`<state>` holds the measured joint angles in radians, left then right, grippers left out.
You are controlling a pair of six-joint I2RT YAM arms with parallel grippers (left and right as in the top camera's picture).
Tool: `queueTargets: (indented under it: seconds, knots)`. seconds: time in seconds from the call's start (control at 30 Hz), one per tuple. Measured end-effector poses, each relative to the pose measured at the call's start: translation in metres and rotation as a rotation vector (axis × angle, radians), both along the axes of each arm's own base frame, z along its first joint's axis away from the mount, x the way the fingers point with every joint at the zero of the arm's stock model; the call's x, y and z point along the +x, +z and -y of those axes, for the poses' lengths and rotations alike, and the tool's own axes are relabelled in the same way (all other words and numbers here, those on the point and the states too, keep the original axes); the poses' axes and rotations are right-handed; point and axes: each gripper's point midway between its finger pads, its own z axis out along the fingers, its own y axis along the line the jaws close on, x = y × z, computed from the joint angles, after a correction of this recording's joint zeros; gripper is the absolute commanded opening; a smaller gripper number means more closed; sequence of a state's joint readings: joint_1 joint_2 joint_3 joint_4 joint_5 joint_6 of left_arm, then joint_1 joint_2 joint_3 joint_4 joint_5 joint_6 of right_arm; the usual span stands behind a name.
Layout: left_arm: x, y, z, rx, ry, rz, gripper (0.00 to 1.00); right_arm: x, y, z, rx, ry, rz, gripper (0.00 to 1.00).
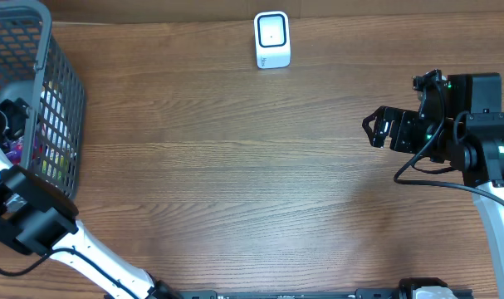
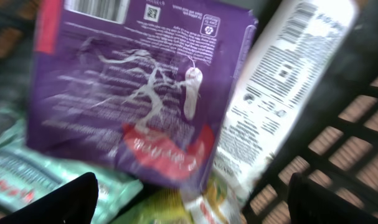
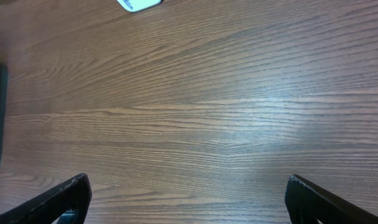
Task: Scan the item barcode
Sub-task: 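Lower left gripper into basket and grasp the purple pad pack, then lift purple pack out and carry it toward the table center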
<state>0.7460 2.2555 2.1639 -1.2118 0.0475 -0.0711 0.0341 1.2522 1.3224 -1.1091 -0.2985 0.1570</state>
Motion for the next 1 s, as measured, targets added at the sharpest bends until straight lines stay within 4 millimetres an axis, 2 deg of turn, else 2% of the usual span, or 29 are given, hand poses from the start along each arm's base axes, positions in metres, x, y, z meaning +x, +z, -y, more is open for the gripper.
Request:
queueTargets:
  seconds: [0.23, 0.33, 0.43, 0.67, 0.87, 0.9, 0.93, 0.97, 1.0]
  knots:
    - [0.001, -0.031, -0.004, -0.023, 0.003, -0.043, 0.85, 0.0, 0.0, 0.0, 0.0, 0.0, -0.001, 1.0]
    - [0.001, -0.039, -0.005, -0.026, 0.003, -0.057, 0.73, -0.001, 0.0, 0.0, 0.0, 0.0, -0.003, 1.0]
    - [-0.001, -0.042, -0.007, -0.018, 0.005, -0.073, 0.66, -0.001, 0.0, 0.0, 0.0, 0.0, -0.003, 1.0]
    - [-0.011, -0.043, -0.016, 0.032, 0.039, -0.125, 0.74, -0.002, -0.001, 0.0, -0.001, 0.0, -0.009, 1.0]
    - [-0.017, -0.052, -0.02, 0.05, 0.06, -0.156, 0.75, -0.004, -0.003, 0.0, -0.001, 0.0, -0.02, 1.0]
    - [-0.018, -0.054, -0.02, 0.052, 0.061, -0.16, 0.71, -0.004, -0.003, 0.0, -0.001, 0.0, -0.021, 1.0]
    - [-0.019, -0.057, -0.02, 0.053, 0.062, -0.164, 0.62, -0.004, -0.003, 0.0, -0.001, 0.0, -0.022, 1.0]
    - [-0.02, -0.06, -0.02, 0.054, 0.065, -0.17, 0.43, -0.005, -0.003, 0.0, -0.001, 0.0, -0.024, 1.0]
    - [-0.021, -0.062, -0.019, 0.056, 0.063, -0.177, 0.15, -0.006, -0.004, 0.0, -0.001, 0.0, -0.028, 1.0]
